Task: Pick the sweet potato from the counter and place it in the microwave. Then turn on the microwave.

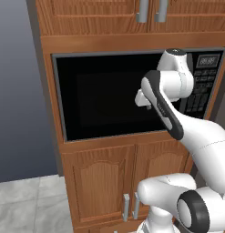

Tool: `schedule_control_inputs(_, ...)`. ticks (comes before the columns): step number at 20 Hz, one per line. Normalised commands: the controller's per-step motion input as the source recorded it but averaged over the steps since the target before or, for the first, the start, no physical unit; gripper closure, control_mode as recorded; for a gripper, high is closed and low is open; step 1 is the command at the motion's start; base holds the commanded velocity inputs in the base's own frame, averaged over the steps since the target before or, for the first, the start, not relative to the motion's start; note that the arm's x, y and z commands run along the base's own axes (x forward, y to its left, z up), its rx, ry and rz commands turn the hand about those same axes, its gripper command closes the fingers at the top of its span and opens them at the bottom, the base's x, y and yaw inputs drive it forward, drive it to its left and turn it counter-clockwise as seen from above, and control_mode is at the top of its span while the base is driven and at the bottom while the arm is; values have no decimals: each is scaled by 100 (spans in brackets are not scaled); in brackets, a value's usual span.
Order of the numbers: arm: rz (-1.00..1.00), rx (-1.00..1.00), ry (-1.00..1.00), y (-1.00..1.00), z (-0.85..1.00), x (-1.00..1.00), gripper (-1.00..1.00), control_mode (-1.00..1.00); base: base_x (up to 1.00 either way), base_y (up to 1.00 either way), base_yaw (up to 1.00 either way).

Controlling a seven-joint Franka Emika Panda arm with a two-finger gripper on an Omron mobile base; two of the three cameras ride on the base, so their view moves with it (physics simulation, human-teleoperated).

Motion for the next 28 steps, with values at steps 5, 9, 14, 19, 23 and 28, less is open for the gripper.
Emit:
schedule_control_inputs(5, 0, 0, 0, 0, 0, 0, -100, 100, -10, -2, -1)
schedule_control_inputs(9, 0, 0, 0, 0, 0, 0, -100, 100, -57, -35, -5)
schedule_control_inputs(14, 0, 0, 0, 0, 0, 0, -100, 100, -52, -45, -4)
schedule_control_inputs(19, 0, 0, 0, 0, 0, 0, -100, 100, -10, -52, 0)
schedule_control_inputs(23, 0, 0, 0, 0, 0, 0, -100, 100, 0, -58, 0)
schedule_control_inputs(28, 0, 0, 0, 0, 0, 0, -100, 100, 0, -61, 0)
